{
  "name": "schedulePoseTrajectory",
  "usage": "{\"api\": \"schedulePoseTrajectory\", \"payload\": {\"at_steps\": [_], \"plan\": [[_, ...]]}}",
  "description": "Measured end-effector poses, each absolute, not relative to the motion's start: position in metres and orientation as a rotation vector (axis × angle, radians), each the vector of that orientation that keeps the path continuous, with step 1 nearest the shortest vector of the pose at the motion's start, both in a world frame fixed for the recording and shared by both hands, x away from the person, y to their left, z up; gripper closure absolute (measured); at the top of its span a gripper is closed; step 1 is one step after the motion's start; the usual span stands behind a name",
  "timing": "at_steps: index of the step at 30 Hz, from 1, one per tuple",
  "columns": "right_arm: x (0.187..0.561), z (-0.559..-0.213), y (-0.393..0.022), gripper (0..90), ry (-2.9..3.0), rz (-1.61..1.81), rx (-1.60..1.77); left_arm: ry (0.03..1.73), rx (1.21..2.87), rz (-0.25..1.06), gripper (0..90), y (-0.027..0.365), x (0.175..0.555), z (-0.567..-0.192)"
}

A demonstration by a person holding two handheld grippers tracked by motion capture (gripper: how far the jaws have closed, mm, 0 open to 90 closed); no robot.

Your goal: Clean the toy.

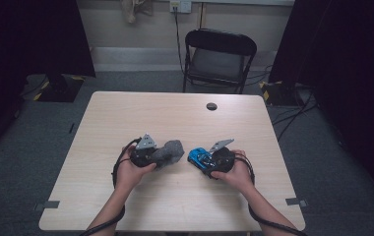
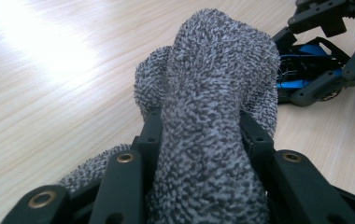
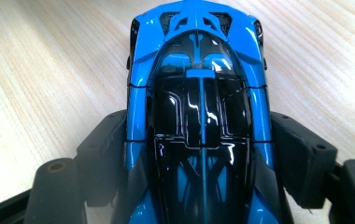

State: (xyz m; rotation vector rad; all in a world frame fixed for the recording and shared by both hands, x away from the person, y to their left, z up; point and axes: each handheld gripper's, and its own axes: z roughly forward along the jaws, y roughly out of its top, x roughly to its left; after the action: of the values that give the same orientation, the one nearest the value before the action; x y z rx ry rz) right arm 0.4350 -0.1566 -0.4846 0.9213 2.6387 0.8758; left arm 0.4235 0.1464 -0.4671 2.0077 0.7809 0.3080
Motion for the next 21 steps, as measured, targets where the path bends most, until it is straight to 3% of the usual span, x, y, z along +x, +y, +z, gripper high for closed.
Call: {"api": "schedulePoseTrajectory", "payload": {"at_steps": [21], "plan": [[0.43,-0.471,-0.157,27.9,2.614,0.94,0.887,0.819,1.985,0.343,60.6,0.147,0.432,-0.462]]}}
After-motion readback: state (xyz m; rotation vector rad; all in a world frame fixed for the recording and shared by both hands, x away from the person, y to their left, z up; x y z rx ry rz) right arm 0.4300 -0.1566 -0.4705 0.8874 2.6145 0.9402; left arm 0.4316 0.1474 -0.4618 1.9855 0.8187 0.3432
